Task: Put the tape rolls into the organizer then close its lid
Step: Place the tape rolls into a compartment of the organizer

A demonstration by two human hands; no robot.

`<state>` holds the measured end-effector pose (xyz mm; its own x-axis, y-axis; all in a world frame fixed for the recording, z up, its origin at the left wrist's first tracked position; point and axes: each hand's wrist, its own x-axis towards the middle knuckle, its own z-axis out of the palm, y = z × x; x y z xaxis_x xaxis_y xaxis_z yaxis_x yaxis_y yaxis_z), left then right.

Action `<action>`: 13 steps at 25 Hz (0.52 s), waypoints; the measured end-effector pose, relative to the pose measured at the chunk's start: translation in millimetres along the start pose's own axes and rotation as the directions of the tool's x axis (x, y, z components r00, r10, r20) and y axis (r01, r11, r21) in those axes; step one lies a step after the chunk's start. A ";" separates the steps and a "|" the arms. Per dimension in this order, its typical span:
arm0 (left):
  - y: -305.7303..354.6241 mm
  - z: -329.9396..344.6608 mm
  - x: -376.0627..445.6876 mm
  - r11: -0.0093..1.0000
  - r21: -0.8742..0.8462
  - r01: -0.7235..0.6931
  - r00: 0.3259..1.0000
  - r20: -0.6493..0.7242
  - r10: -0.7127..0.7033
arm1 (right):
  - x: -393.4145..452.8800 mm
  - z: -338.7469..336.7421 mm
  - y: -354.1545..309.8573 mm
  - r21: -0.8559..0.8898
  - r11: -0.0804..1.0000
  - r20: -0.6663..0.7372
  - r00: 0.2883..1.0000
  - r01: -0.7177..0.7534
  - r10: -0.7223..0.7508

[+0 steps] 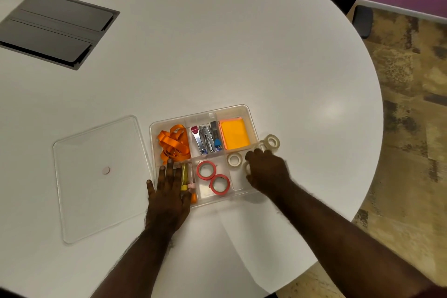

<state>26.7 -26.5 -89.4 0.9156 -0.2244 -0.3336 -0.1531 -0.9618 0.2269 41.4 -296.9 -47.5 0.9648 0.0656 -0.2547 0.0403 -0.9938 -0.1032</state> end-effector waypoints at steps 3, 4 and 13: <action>0.2 0.5 1.4 1.000 0.002 0.006 1.000 0.002 -0.006 | 8.1 5.1 -15.8 -0.131 0.990 0.176 0.982 -0.049 0.072; -0.1 1.1 1.6 1.000 0.000 0.012 1.000 0.004 -0.012 | 10.0 5.7 -18.5 -0.142 0.989 0.202 0.977 -0.045 0.073; -1.6 1.8 0.1 1.000 -0.014 0.008 1.000 -0.011 -0.008 | 33.6 -14.8 50.3 0.192 0.938 -0.154 0.935 -0.288 0.319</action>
<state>26.3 -25.3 -91.3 0.9210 -0.2147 -0.3252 -0.1404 -0.9613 0.2370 79.7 -346.1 -47.0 0.9552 -0.2695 -0.1226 -0.2903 -0.9340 -0.2081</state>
